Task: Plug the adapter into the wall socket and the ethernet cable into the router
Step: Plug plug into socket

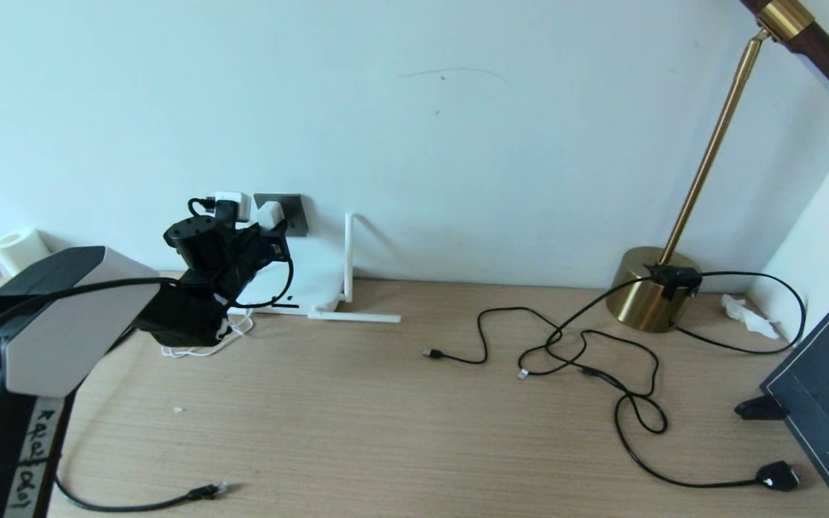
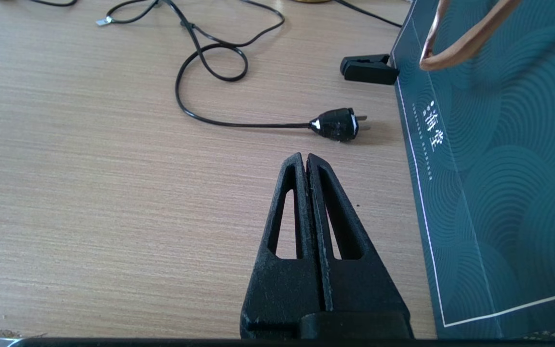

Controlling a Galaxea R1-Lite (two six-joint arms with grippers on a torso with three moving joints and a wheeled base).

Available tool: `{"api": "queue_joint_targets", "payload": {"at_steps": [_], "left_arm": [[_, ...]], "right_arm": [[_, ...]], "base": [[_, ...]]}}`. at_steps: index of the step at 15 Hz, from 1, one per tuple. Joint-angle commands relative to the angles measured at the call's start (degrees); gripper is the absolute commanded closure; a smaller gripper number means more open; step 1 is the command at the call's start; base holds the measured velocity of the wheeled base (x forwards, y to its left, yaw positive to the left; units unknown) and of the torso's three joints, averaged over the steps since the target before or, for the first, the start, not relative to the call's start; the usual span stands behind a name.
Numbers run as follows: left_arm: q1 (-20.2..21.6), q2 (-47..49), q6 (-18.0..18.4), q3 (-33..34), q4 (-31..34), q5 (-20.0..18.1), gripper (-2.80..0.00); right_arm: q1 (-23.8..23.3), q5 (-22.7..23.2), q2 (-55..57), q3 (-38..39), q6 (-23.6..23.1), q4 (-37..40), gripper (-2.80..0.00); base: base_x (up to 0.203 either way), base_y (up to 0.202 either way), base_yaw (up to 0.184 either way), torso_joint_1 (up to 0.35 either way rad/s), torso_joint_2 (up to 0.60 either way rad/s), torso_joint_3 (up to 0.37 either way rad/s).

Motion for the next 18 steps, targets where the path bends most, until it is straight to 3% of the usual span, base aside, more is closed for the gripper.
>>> {"api": "queue_joint_targets", "payload": {"at_steps": [1,18], "left_arm": [[0.02,0.17,0.04,0.03,0.03,-0.06,0.0],[0.02,1.99,0.74,0.56,-0.09,-0.06,0.0]], "right_arm": [[0.02,-0.01,0.0,0.0,-0.05,0.09,0.0],[0.02,-0.01,0.0,0.0,-0.05,0.09,0.0]], "base": [[0.0,0.0,0.0,0.0,0.0,0.0],[0.0,0.0,0.0,0.0,0.0,0.0]]}}
